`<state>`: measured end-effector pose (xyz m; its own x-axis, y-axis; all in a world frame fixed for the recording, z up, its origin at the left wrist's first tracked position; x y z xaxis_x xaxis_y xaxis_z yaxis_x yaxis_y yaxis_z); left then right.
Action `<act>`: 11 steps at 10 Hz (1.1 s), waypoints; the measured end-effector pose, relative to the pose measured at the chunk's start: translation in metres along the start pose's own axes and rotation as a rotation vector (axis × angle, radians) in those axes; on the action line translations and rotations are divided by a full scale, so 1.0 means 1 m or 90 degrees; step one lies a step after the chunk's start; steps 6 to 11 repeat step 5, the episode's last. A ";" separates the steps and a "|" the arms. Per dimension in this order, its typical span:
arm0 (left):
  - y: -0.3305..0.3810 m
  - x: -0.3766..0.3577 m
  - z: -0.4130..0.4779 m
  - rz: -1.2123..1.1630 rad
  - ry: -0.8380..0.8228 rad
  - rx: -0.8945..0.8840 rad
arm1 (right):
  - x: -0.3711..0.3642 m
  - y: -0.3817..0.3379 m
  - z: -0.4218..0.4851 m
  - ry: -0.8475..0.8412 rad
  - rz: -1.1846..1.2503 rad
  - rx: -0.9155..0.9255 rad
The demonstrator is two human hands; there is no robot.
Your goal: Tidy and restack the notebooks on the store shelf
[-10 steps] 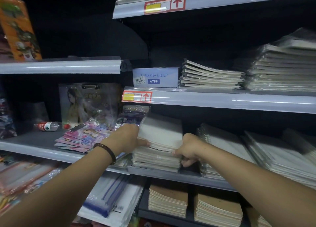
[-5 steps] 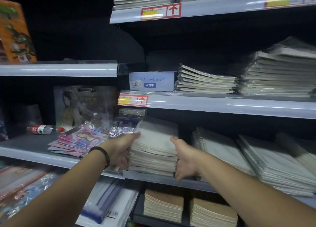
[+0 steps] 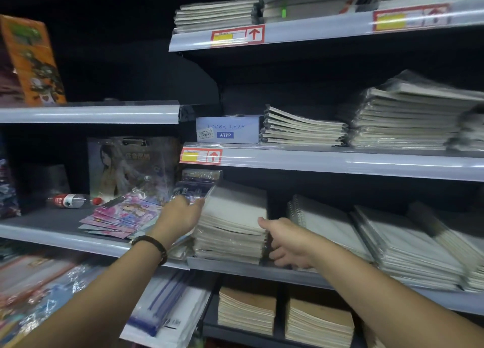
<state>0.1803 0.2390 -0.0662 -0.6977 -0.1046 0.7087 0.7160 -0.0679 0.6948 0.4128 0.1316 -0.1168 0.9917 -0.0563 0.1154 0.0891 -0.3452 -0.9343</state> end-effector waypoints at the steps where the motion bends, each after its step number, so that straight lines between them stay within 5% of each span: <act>1: 0.020 0.013 -0.042 -0.042 0.112 -0.119 | 0.024 -0.018 -0.043 0.098 -0.131 0.161; 3: 0.072 -0.036 -0.153 -0.191 0.049 -0.297 | 0.066 -0.026 -0.141 0.303 -0.260 0.389; 4: 0.087 -0.067 -0.193 -0.230 -0.033 -0.307 | 0.083 -0.006 -0.165 0.341 -0.290 0.395; 5: 0.095 -0.091 -0.215 -0.280 -0.103 -0.266 | 0.103 0.018 -0.173 0.334 -0.210 0.357; 11: 0.095 -0.091 -0.215 -0.280 -0.103 -0.266 | 0.103 0.018 -0.173 0.334 -0.210 0.357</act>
Point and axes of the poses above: each hand's wrist, its own z-axis towards the middle knuckle, its own x-axis out of the back of the hand, y = z × x, the point moved 8 cm from there along z, towards the middle knuckle, and after that the axes turned 2 degrees about x, right-handed, at the moved point
